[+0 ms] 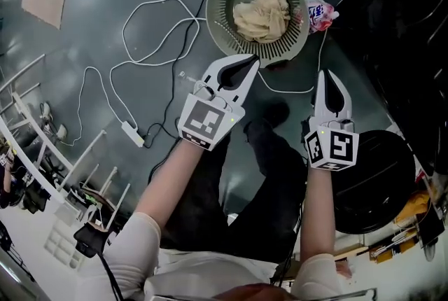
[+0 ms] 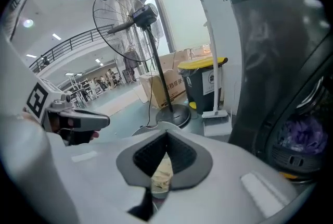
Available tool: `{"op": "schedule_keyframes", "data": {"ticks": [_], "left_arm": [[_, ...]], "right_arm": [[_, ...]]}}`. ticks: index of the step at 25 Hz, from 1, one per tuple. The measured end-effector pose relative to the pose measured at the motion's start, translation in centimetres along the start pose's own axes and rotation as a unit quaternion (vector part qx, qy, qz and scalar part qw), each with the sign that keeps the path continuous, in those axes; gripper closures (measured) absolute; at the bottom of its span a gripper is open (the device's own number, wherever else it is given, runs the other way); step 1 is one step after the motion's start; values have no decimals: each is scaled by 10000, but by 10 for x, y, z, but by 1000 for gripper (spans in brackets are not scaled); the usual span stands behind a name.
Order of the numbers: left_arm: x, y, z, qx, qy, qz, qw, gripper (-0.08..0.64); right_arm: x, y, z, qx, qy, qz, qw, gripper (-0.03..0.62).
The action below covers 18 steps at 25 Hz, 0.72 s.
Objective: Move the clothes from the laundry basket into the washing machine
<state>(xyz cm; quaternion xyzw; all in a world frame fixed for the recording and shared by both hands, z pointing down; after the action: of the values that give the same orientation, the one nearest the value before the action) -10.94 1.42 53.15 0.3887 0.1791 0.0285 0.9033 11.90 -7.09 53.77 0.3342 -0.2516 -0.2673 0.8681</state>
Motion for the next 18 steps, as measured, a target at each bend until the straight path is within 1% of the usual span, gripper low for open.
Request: {"op": "schedule_keyframes", "data": {"ticks": [4, 7, 10, 12, 14, 17, 18], "left_arm": [[-13, 20, 13, -44, -55, -67, 10000, 554], [-22, 34, 23, -93, -35, -49, 9999, 554], [-34, 38, 37, -62, -54, 92, 9999, 554], [-42, 37, 47, -28, -65, 260, 9996, 555], [-48, 30, 54, 12, 2, 380, 9993, 554], [-61, 12, 56, 231, 207, 221, 9993, 554], [-67, 8, 57, 267, 234, 271, 9990, 554]], "right_arm": [[-1, 22, 27, -9, -96, 201, 9998, 581], [0, 35, 45, 7, -130, 112, 9999, 581], [8, 47, 64, 6, -184, 24, 9998, 581], [12, 53, 76, -9, -265, -145, 9995, 581], [15, 56, 84, 45, -384, -434, 9983, 581], [24, 59, 92, 208, -541, -846, 9947, 581], [28, 61, 96, 229, -579, -955, 9935, 581]]}}
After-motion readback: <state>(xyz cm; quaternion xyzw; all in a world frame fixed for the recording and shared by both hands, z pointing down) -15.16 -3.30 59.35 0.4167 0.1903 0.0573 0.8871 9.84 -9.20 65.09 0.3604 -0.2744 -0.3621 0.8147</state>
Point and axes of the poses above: the fingertips, and each gripper's own axes: z forward along the fingers, x to its right, y out of its underside, the point moved 10 cm from there along -z, backward along the fingers, and after that the axes turned 8 degrees about -x, right-handed, at the moved point
